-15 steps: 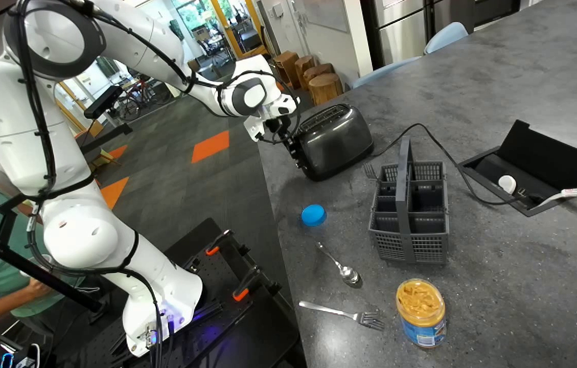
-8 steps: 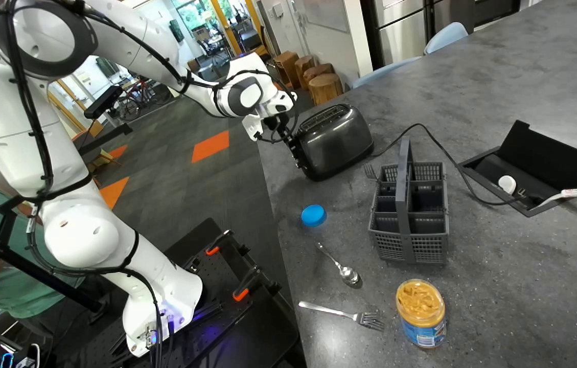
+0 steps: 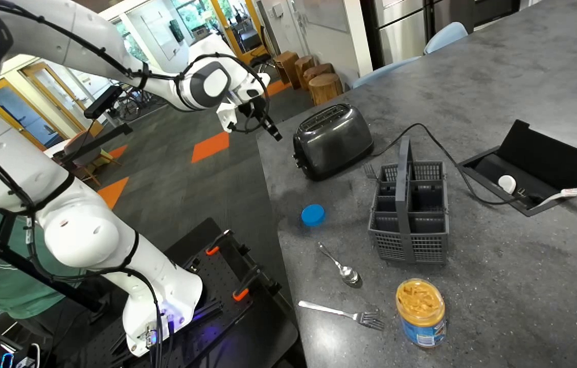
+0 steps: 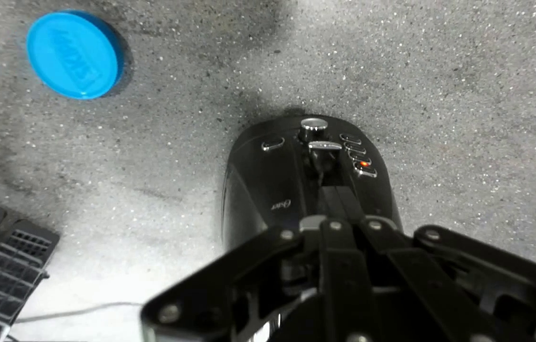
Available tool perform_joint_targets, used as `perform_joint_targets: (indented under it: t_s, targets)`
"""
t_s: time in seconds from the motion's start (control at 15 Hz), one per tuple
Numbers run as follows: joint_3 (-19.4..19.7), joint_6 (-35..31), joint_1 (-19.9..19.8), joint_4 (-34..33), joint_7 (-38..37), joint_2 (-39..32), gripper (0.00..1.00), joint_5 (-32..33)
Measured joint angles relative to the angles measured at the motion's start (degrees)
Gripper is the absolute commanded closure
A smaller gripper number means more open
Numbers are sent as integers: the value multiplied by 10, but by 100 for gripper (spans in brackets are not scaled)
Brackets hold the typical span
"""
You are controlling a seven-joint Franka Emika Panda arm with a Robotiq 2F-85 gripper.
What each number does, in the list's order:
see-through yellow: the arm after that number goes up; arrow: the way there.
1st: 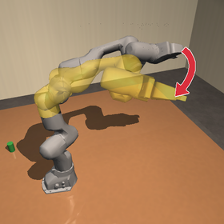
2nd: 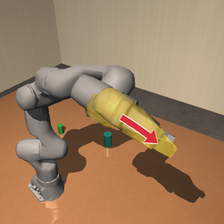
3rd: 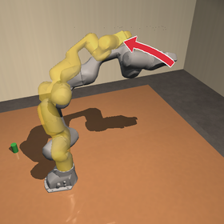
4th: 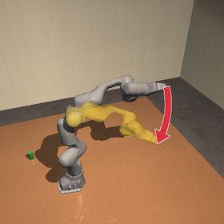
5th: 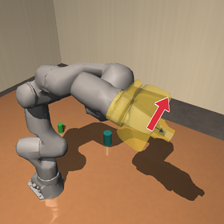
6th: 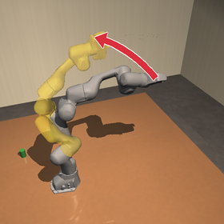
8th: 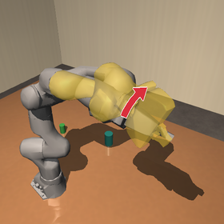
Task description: Push the lever on the black toaster downwards
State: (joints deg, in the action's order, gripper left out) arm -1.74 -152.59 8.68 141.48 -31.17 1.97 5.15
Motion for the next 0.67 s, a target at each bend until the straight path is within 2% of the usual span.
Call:
perform_joint_targets:
  t_s: [0.33,0.67]
  targets:
    - [-29,3,-17,61,-5,101,100,7]
    - [-54,3,-33,96,-5,154,100,1]
